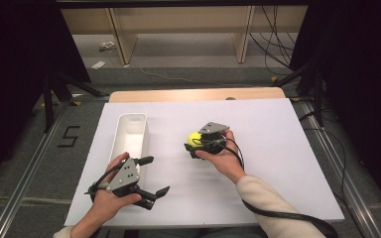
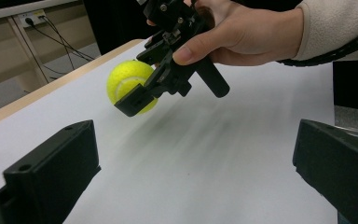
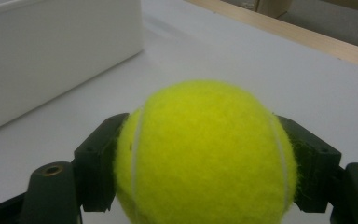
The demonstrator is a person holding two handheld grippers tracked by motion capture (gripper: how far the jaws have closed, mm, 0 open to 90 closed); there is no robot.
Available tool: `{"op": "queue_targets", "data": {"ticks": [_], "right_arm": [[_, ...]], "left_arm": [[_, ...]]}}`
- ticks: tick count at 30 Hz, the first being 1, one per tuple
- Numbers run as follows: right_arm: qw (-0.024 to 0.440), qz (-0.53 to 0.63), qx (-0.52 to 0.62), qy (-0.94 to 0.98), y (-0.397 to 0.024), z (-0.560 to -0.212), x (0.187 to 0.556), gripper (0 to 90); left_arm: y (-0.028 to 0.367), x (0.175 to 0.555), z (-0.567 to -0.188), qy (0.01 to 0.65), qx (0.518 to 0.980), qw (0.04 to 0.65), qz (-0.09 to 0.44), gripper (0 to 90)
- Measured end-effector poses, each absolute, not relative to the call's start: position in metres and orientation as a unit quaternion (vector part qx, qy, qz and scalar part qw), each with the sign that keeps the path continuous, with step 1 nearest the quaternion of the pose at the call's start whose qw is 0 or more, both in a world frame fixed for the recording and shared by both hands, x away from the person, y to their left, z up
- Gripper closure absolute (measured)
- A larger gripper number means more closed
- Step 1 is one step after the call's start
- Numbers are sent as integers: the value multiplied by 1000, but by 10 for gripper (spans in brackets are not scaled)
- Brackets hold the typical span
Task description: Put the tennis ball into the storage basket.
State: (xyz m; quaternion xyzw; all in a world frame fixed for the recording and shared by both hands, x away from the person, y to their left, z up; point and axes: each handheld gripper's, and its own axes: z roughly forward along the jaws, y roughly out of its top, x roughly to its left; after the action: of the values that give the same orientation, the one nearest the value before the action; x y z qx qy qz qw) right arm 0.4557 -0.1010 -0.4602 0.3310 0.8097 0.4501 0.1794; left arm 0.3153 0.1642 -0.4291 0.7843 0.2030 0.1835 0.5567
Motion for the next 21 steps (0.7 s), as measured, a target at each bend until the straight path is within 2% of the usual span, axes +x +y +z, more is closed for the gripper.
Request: {"op": "queue_targets", "data": {"ticks": [21], "right_arm": [[179,467,321,804,-97,-448,452,257]], "left_arm": [[164,315,-429,201,786,555,184,0]]}}
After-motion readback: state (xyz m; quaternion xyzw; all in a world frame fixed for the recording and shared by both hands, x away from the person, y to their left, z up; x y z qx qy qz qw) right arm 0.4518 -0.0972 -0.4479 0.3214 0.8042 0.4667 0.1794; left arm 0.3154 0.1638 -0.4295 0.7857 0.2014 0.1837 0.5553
